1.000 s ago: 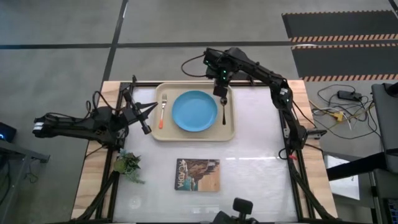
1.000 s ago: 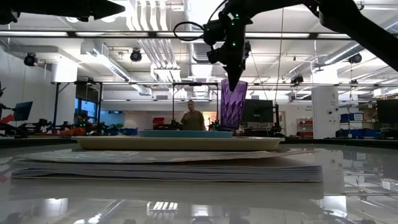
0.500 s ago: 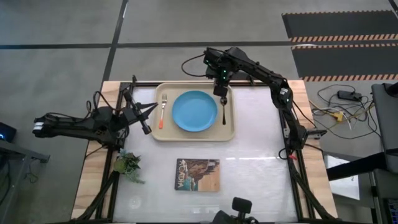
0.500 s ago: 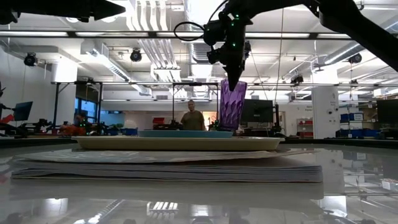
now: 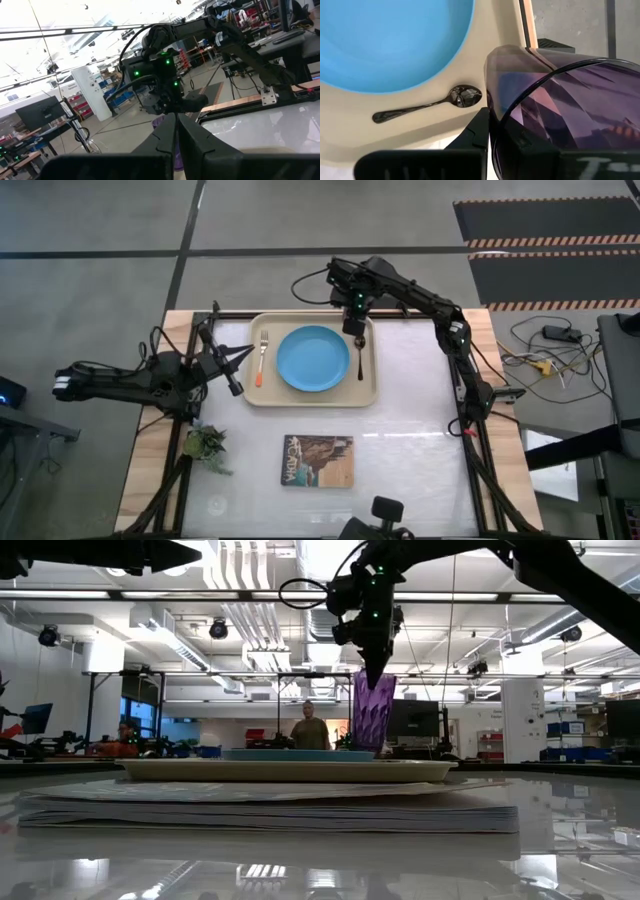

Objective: Pick and place plate/cup/fork/spoon on tray
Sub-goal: Put the violet cup on the light brown tray to the top right of the blue plate

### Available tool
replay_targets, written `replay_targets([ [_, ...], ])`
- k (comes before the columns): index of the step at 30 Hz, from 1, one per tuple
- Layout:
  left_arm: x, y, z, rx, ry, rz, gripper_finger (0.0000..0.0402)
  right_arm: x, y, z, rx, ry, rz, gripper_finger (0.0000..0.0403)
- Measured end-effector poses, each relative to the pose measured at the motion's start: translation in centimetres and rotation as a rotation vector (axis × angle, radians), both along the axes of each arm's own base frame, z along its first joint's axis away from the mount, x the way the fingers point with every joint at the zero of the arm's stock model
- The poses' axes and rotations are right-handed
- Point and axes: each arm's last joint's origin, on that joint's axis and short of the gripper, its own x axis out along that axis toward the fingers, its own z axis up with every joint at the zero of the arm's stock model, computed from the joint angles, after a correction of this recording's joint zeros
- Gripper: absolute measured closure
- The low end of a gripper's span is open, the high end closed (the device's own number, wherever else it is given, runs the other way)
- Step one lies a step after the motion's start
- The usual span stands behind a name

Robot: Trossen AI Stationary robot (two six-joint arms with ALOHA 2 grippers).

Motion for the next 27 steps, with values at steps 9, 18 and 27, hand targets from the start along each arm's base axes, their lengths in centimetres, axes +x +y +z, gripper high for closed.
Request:
replay_targets([
  [9,0.0,0.0,0.0,0.000,0.000,0.000,0.0402,0.5,-0.3,-1.5,-0.010,0.001,0.037,0.0394],
  [18,0.0,0.0,0.0,0.000,-0.004,0.000,0.0402,0.8,-0.4,-2.6,0.016,-0.014,0.041,0.0394],
  [27,0.0,0.0,0.0,0.000,-0.004,0.000,0.0402,1.1,-0.6,-2.9,0.001,-0.038,0.040,0.0393],
])
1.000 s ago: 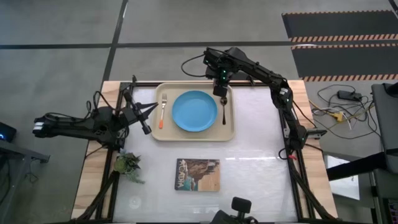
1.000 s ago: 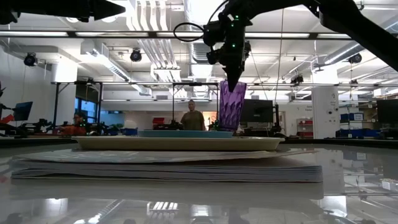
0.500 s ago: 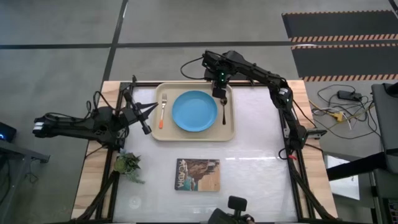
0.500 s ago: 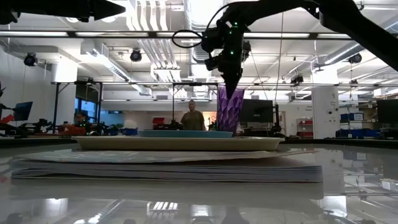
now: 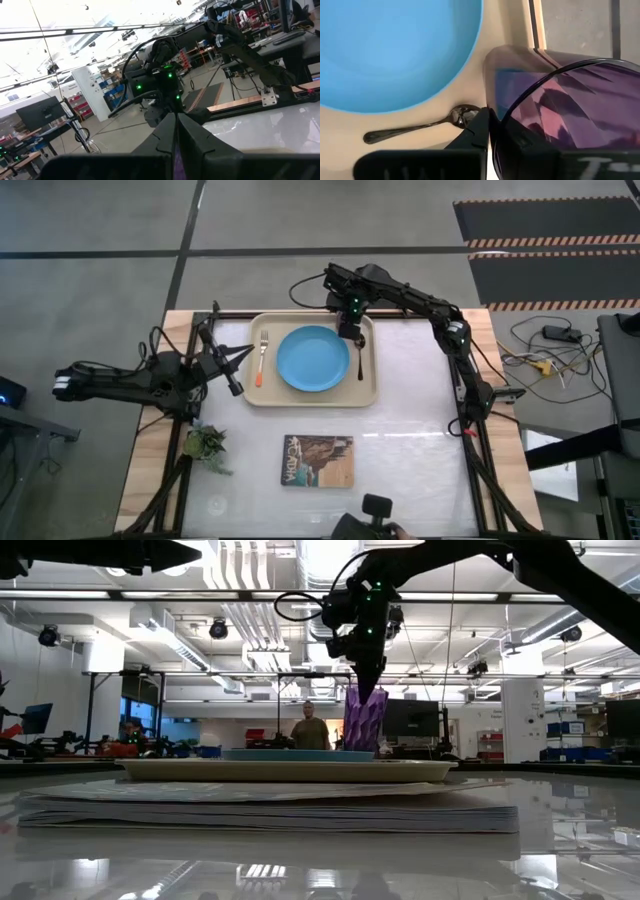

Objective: Pick and place plate/cup/fork/spoon on tray
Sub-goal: Put the violet cup on the light brown tray to the top right of the blue plate, then return to Home Position

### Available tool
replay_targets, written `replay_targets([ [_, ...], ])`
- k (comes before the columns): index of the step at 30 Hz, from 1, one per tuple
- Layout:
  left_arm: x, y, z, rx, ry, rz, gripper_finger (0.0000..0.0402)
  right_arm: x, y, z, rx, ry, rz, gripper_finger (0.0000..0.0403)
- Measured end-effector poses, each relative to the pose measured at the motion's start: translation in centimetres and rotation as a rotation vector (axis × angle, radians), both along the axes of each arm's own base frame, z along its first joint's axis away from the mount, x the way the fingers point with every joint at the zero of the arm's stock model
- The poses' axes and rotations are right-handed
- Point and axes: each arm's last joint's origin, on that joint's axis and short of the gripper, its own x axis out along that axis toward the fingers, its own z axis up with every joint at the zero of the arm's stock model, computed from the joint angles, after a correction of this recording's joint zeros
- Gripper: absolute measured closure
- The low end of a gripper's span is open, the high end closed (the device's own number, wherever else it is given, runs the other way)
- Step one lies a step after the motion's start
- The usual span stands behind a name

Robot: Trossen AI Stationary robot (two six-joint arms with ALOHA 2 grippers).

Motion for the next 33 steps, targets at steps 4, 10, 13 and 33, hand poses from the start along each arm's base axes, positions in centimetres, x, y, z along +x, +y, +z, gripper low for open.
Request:
replay_targets([
  [4,0.0,0.0,0.0,0.000,0.001,0.000,0.0402,0.0,0.0,0.0,-0.002,-0.003,0.001,0.0378],
  [10,0.0,0.0,0.0,0.000,0.002,0.000,0.0402,0.2,-0.1,0.0,-0.010,-0.020,-0.010,0.0336],
  [13,0.0,0.0,0.0,0.000,0.002,0.000,0.0402,0.3,-0.2,0.0,-0.016,-0.029,-0.010,0.0314],
  [33,0.0,0.0,0.0,0.000,0.001,0.000,0.0402,0.0,0.0,1.6,-0.039,-0.067,-0.043,0.0248],
])
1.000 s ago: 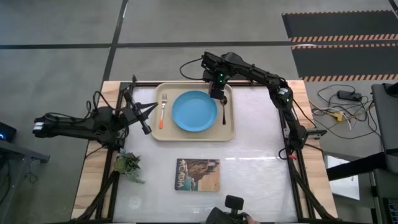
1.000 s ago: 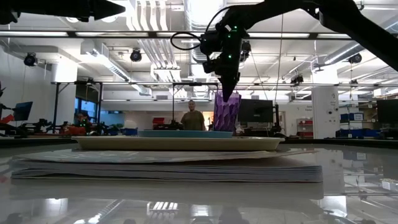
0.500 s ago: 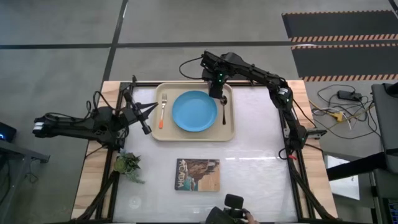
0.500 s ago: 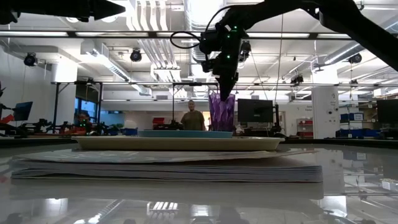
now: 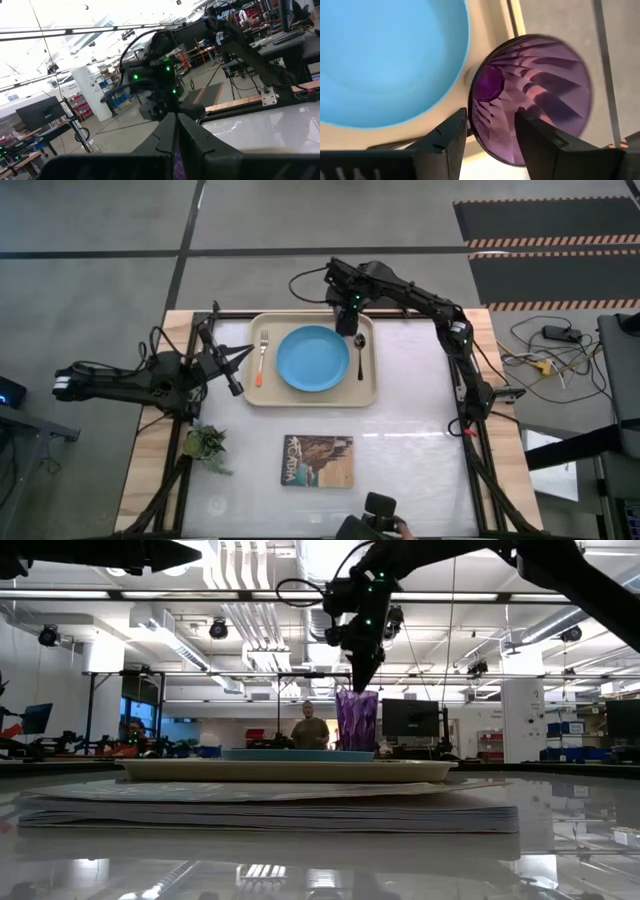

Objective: Pick and place plate/cup/fork/spoon on tray
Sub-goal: Return to Home Position

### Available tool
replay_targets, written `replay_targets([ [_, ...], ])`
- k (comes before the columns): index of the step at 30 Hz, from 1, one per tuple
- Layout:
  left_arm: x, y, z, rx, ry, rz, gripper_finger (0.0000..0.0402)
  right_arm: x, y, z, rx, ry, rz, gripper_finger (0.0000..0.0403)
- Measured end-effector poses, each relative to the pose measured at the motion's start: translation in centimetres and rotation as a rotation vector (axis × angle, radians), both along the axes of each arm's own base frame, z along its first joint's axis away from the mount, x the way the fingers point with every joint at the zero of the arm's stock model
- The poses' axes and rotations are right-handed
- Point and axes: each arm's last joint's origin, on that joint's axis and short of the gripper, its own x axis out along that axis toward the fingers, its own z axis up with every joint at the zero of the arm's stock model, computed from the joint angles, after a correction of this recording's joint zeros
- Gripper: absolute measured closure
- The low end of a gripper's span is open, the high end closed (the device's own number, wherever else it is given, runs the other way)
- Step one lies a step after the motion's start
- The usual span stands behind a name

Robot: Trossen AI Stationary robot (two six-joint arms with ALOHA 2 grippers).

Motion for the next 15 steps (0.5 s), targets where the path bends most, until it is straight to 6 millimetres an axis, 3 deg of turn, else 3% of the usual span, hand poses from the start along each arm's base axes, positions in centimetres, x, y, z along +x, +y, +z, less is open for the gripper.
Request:
replay_targets([
  [9,0.0,0.0,0.0,0.000,0.000,0.000,0.0402,-1.3,1.5,4.1,0.018,-0.101,-0.081,0.0246],
  [15,0.0,0.0,-0.1,-0.001,0.006,0.000,0.0402,-1.1,6.0,6.8,0.061,-0.248,0.033,0.0263],
])
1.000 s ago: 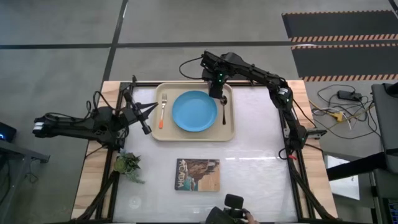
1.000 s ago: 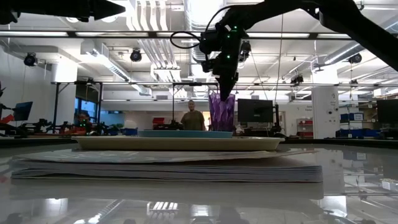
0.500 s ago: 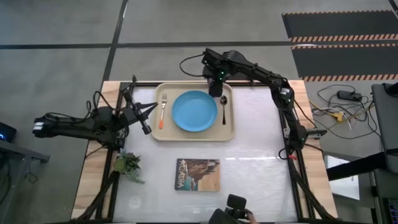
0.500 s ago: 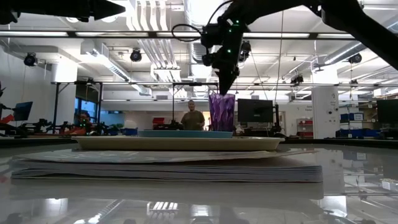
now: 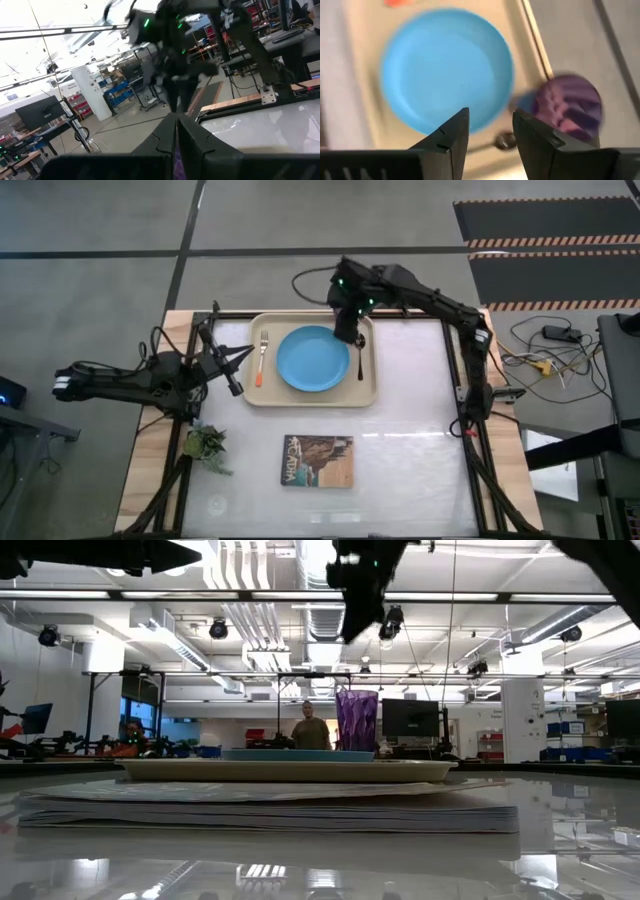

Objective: Pick and place plate/cup/fork/spoon on tray
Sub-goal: Return to Home Position

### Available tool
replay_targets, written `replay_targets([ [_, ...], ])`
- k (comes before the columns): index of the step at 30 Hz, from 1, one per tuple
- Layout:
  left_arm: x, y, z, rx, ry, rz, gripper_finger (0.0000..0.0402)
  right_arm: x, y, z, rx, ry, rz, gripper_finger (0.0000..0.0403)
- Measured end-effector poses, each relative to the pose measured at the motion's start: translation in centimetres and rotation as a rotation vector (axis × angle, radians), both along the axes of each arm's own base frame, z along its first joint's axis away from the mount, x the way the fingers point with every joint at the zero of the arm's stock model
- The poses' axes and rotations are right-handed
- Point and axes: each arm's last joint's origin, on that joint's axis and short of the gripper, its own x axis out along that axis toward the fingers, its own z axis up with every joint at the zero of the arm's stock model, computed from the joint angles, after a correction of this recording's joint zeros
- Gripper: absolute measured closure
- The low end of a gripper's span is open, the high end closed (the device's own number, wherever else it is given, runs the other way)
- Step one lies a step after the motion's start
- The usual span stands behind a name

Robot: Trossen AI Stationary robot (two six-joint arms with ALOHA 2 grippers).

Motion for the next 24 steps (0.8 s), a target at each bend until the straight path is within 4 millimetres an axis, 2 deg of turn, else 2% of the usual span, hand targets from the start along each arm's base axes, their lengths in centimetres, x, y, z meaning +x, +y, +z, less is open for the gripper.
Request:
replay_targets([
  [5,0.1,0.0,-0.3,-0.042,0.008,-0.009,0.0402,0.4,5.6,1.0,-0.074,-0.165,0.142,0.0279],
  [9,0.1,0.0,-0.5,-0.090,0.008,-0.019,0.0402,-0.5,10.2,-0.6,-0.119,-0.308,0.261,0.0290],
  [13,0.2,0.0,-0.8,-0.185,-0.003,-0.035,0.0402,-3.0,13.5,-2.7,-0.141,-0.451,0.322,0.0303],
  [18,0.3,-0.1,-1.8,-0.358,0.025,-0.068,0.0402,-6.9,16.1,-5.5,-0.171,-0.648,0.373,0.0321],
  [24,0.3,-0.6,-5.0,-0.608,0.277,-0.197,0.0402,-12.0,16.5,-8.9,-0.163,-0.770,0.338,0.0339],
])
